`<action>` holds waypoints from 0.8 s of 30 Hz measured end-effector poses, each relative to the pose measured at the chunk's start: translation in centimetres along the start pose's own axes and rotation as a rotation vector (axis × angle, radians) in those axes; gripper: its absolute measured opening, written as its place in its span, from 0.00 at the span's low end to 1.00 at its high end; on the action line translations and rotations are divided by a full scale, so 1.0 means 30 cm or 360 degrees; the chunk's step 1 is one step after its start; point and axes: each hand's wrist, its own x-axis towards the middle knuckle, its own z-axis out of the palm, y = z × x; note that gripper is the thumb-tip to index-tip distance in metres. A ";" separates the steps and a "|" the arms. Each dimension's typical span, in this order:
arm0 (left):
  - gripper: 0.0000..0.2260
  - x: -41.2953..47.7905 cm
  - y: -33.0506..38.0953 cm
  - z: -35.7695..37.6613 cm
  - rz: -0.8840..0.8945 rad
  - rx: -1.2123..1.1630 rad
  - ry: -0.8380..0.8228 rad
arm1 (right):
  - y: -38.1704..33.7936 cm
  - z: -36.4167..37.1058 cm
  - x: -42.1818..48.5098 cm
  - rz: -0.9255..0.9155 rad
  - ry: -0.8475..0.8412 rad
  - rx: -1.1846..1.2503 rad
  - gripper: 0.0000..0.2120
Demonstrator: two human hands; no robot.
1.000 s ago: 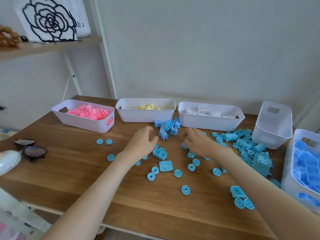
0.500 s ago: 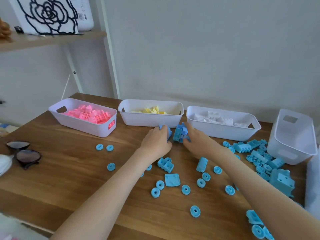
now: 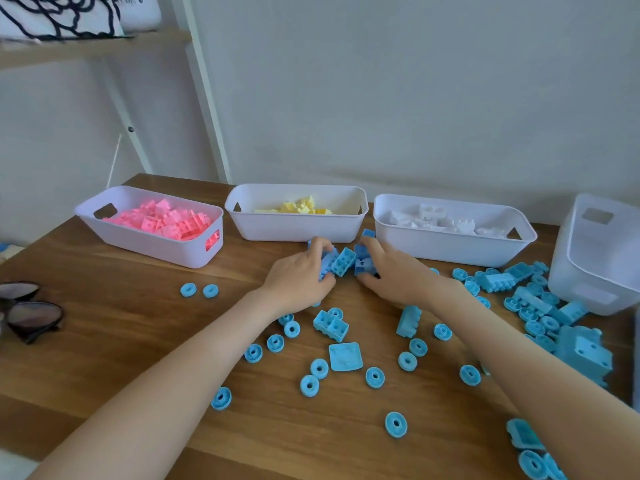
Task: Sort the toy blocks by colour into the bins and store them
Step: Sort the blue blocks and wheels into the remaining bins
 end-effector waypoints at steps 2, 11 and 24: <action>0.16 0.001 -0.005 0.004 -0.0032 -0.0067 0.0008 | -0.006 -0.007 -0.010 -0.0013 -0.0007 -0.0022 0.25; 0.12 0.003 -0.029 0.013 -0.0191 -0.0685 0.0199 | 0.001 -0.007 -0.049 0.0077 -0.0088 0.0073 0.20; 0.12 -0.015 -0.037 -0.021 -0.0371 -0.1388 0.0322 | -0.003 0.006 -0.068 -0.0016 -0.0107 -0.0172 0.18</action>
